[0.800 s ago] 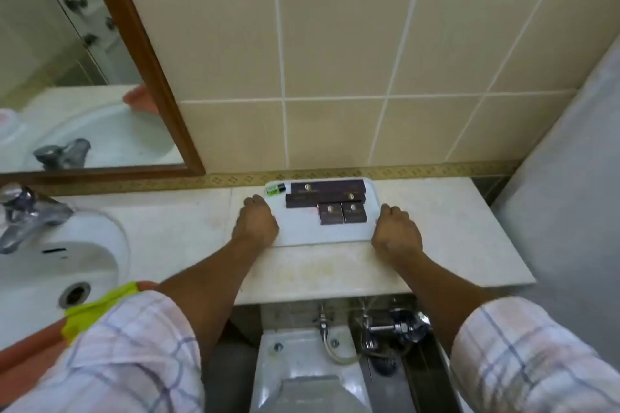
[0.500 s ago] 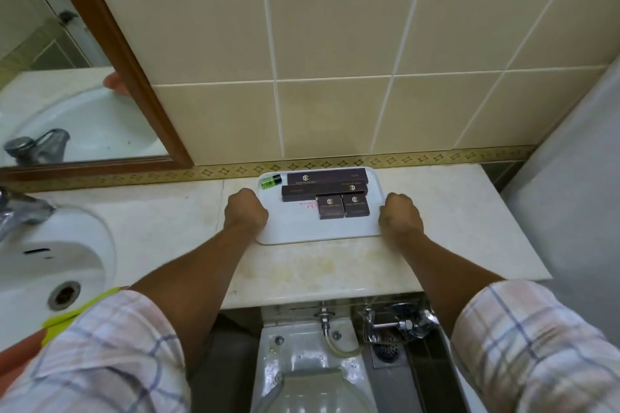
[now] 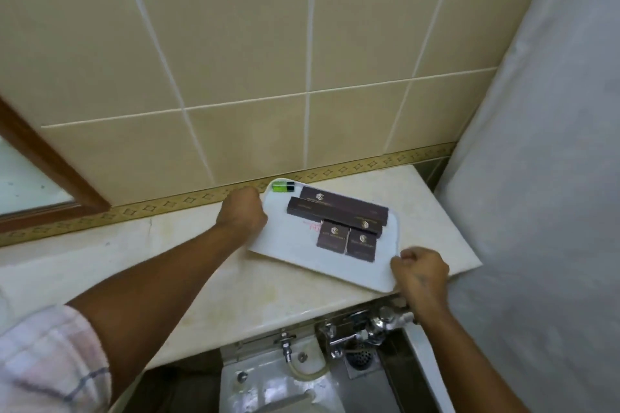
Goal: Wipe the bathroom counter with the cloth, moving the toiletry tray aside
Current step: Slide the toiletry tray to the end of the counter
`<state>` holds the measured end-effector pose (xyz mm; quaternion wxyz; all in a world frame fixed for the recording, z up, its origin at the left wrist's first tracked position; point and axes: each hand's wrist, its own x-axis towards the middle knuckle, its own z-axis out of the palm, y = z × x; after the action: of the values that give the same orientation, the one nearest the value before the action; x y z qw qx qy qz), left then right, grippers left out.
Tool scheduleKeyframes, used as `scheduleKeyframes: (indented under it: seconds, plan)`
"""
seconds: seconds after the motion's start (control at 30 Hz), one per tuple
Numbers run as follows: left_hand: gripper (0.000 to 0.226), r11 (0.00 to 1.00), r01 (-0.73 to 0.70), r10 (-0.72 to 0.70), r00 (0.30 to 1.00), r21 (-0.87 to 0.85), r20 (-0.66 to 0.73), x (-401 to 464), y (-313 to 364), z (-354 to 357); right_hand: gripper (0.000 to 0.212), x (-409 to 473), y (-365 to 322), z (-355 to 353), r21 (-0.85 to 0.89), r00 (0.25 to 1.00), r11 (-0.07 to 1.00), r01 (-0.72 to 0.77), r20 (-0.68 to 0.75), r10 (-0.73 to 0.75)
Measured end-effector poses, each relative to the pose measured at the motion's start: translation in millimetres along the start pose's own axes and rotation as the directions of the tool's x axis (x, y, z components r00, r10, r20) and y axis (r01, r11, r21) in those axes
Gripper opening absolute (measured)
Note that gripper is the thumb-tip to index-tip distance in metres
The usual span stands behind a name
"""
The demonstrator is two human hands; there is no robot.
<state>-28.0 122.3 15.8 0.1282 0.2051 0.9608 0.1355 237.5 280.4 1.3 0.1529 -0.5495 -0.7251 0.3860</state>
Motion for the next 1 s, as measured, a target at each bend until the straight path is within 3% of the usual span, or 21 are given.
scheduleKeyframes:
  seconds: [0.2, 0.33, 0.63, 0.8, 0.9, 1.0]
  plan:
    - [0.022, 0.908, -0.405, 0.398, 0.914, 0.112, 0.074, 34, 155, 47, 0.008, -12, 66, -49, 0.3, 0.916, 0.883, -0.36, -0.066, 0.396]
    - [0.028, 0.812, -0.538, 0.529, 0.842, 0.227, 0.104, 48, 232, 81, 0.009, 6, 86, -42, 0.438, 0.866, 0.799, -0.411, -0.086, 0.493]
    - [0.027, 0.617, -0.619, 0.647, 0.75, 0.487, 0.134, 74, 275, 113, 0.008, 43, 89, -29, 0.552, 0.86, 0.753, -0.356, -0.121, 0.496]
    - [0.03, 0.563, -0.63, 0.659, 0.733, 0.534, 0.17, 74, 272, 113, 0.011, 42, 90, -34, 0.574, 0.866, 0.723, -0.384, -0.047, 0.497]
    - [0.032, 0.568, -0.64, 0.667, 0.726, 0.516, 0.167, 71, 256, 100, 0.023, 39, 93, -45, 0.421, 0.874, 0.809, -0.41, -0.073, 0.481]
    - [0.042, 0.592, -0.652, 0.69, 0.714, 0.474, 0.121, 59, 219, 81, 0.062, 28, 87, -54, 0.2, 0.927, 0.947, -0.251, -0.233, 0.295]
